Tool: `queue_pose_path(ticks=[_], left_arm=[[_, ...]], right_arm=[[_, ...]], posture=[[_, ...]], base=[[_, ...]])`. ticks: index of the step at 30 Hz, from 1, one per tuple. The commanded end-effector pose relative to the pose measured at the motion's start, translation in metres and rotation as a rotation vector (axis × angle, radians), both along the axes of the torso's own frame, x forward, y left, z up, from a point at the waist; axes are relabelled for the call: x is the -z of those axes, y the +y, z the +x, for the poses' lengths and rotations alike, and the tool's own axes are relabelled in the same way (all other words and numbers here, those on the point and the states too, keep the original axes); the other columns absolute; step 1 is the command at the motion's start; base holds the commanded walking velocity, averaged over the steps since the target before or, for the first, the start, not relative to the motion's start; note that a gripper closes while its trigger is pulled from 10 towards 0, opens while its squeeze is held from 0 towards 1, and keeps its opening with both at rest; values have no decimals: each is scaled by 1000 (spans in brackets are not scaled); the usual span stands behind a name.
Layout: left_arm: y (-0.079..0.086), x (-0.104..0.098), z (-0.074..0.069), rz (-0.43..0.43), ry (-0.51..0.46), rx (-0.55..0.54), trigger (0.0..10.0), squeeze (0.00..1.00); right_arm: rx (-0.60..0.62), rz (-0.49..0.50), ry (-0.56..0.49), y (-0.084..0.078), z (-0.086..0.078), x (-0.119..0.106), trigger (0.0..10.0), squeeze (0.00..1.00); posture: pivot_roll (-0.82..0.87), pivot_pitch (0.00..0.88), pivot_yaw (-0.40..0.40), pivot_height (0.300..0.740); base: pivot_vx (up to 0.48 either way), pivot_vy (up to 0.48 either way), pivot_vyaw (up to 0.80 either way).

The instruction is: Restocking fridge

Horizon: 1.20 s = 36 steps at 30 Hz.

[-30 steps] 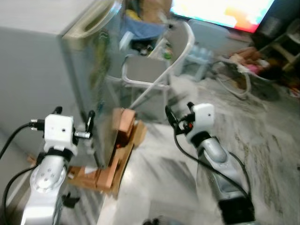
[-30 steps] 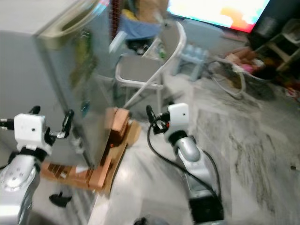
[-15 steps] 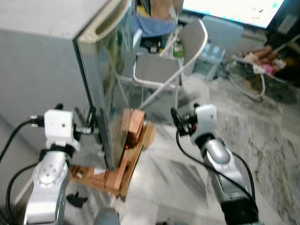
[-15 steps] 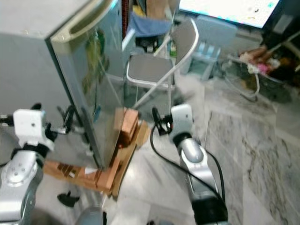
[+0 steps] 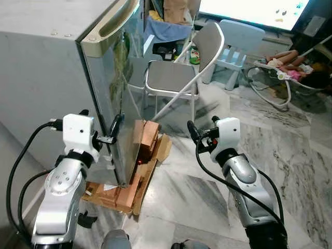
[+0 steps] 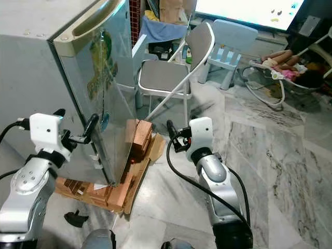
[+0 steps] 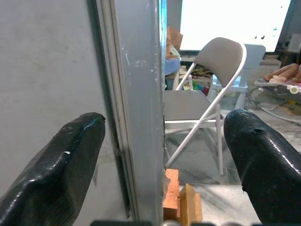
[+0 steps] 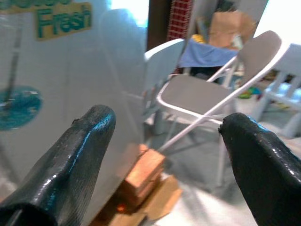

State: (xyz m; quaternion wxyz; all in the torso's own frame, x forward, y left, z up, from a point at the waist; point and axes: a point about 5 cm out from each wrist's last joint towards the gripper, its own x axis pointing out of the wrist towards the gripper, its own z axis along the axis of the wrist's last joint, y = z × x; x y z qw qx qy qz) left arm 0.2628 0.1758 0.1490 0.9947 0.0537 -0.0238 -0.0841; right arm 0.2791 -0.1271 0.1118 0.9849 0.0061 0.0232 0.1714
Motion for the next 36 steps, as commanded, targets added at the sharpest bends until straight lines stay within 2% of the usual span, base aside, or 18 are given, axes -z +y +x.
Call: queue_pose_path(ticks=[1,3,6,8,19,23,24,27,28,30,34,35,36], left_arm=[[-1,0,3,8,9,15,10000,0],[0,-3,12,15,0,21,10000,0],[0,-4,15,16,-1,25,10000,0],[-1,-3,22,27,2,38,10000,0],[-6,-8,38,47,-12,89,10000,0],[-14,-10,43,55,-14,140,10000,0],[-20,-12,47,58,-15,178,10000,0],[-38,-17,55,60,-23,255,10000,0],[-38,-17,55,60,-23,255,10000,0],[-58,-24,64,57,-41,328,10000,0],[-85,-34,70,50,-71,417,10000,0],[-104,-40,73,50,-89,477,10000,0],[-113,-43,73,47,-99,502,10000,0]], right_arm=[[-21,3,13,0,-3,-3,10000,0],[-83,-10,87,0,-16,4,10000,0],[-112,-17,120,-1,-22,7,10000,0],[-162,-23,174,-2,-31,13,10000,0],[-235,-29,223,6,-37,14,10000,0],[-326,-2,279,12,-42,16,10000,0],[-360,-10,327,11,-48,19,10000,0],[-354,-49,393,1,-60,27,10000,0],[-354,-49,393,1,-60,27,10000,0],[-356,-40,429,-5,-66,32,10000,0],[-359,-43,446,-7,-67,34,10000,0],[-373,-46,455,-6,-68,35,10000,0],[-376,-48,456,-6,-68,35,10000,0]], posture=[[164,73,-96,740],[150,75,-93,740],[143,79,-89,740],[131,84,-88,740],[122,121,-88,740],[126,112,-91,740],[132,114,-94,740],[134,114,-97,740],[134,114,-97,740],[127,114,-97,740],[124,109,-93,740],[124,105,-93,740],[126,102,-91,740]], base=[[0,0,0],[0,0,0],[0,0,0],[0,0,0],[0,0,0],[0,0,0],[0,0,0],[0,0,0],[0,0,0],[0,0,0],[0,0,0],[0,0,0],[0,0,0]])
